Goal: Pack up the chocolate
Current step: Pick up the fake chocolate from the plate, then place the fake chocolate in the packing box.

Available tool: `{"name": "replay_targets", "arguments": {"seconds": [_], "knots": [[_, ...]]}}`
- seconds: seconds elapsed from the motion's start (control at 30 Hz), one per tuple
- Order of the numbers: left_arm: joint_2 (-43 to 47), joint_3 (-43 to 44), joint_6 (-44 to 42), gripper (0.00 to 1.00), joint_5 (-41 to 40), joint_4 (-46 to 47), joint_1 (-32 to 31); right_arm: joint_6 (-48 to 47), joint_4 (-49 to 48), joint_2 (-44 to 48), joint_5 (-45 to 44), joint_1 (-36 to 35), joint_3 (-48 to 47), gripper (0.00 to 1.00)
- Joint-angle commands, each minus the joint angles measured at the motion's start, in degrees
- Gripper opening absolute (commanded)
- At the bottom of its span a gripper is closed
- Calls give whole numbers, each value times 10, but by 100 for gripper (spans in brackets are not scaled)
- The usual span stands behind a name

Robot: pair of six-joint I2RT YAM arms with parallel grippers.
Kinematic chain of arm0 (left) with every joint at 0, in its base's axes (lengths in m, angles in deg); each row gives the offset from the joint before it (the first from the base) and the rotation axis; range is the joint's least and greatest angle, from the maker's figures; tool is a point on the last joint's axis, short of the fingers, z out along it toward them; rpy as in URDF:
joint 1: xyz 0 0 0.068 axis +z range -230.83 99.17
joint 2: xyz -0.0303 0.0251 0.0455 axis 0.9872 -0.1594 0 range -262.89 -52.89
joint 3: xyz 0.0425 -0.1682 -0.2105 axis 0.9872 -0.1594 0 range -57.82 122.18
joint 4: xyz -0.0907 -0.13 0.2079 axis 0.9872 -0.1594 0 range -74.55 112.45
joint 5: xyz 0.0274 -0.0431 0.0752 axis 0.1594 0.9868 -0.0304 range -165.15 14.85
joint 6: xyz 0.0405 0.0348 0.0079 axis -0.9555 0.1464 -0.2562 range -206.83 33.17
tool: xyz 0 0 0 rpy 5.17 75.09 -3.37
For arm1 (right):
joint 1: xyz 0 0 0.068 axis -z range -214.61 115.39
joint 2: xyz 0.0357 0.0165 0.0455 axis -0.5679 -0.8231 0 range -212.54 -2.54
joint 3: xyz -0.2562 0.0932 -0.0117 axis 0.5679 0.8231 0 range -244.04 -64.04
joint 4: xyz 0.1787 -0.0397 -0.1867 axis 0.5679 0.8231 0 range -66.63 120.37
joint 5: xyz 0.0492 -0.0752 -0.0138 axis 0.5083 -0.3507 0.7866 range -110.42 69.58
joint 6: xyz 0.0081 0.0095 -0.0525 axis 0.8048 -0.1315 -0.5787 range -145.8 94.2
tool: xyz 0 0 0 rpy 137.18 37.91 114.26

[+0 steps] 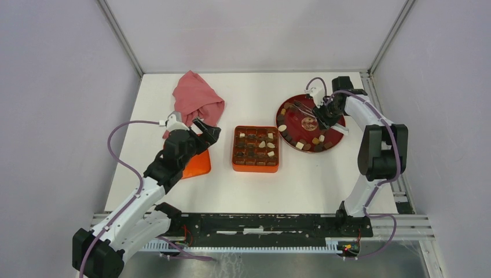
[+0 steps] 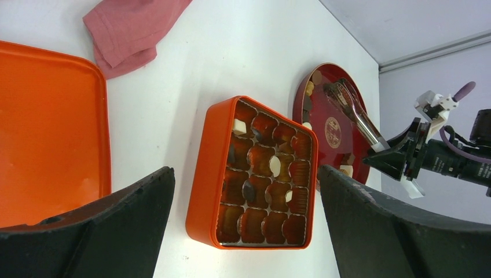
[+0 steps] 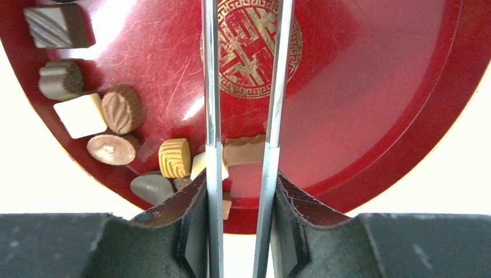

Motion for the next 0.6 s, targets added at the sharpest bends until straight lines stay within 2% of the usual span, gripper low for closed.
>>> {"name": "replay_targets", "arguments": {"seconds": [0.0,0.33,0.57], "knots": [[-13,13,-7,99,14,40,0,-3,-15,61,23,5,18,0],[-57,25,-12,98,36,53,0,-11,-22,114,53,7,69,0],[-69,19,-10,98,45,54,-1,-60,-11,197,147,7,128,0]]}}
